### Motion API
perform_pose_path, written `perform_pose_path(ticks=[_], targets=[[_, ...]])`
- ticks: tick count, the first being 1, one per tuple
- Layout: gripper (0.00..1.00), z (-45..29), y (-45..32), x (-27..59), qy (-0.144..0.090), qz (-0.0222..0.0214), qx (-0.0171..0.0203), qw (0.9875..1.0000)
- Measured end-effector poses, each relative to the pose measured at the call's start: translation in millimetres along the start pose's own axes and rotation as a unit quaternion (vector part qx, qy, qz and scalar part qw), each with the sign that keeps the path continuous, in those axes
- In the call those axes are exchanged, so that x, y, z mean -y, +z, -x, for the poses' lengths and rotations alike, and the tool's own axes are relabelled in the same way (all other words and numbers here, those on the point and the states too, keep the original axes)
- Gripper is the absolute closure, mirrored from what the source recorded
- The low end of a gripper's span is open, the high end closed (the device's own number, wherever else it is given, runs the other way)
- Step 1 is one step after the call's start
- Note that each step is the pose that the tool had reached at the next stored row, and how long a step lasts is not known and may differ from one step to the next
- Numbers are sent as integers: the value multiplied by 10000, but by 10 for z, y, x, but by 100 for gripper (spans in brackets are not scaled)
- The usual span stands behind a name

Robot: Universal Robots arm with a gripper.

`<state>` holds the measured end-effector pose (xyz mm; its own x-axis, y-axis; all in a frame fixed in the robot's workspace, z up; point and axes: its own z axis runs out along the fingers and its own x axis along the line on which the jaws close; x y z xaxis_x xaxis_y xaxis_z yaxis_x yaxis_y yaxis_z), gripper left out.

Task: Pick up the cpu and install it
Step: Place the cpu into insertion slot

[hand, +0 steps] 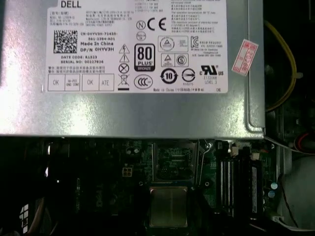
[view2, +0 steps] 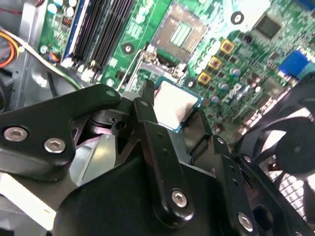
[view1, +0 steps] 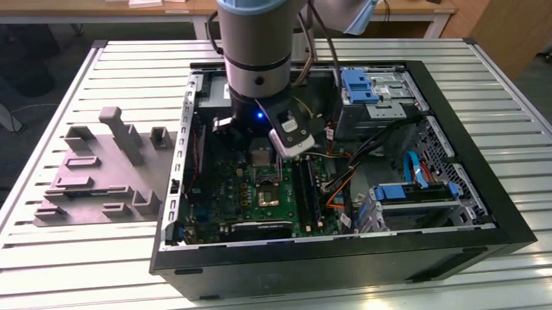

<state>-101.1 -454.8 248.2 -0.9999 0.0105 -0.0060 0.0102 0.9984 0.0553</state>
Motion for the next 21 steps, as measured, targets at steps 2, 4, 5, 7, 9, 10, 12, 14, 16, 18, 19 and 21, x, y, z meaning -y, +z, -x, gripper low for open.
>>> perform_pose_path(ticks=[2,4,5,7,9,10,12,14,16,18,19,21], targets=[[53,1,18,32,0,0,1,10000],[53,0,22,33,0,0,0,10000],[53,1,22,33,0,-1,0,10000],[53,1,22,33,0,-23,0,10000],[53,1,22,33,0,-24,0,10000],[53,1,22,33,0,-24,1,10000],[53,1,22,33,0,-25,1,10000],[53,1,22,33,0,-25,0,10000],[53,1,22,33,0,-26,0,10000],[53,1,22,33,0,-29,0,10000],[53,-2,32,33,1,-29,1,10000],[53,-1,41,60,0,-33,-2,10000]])
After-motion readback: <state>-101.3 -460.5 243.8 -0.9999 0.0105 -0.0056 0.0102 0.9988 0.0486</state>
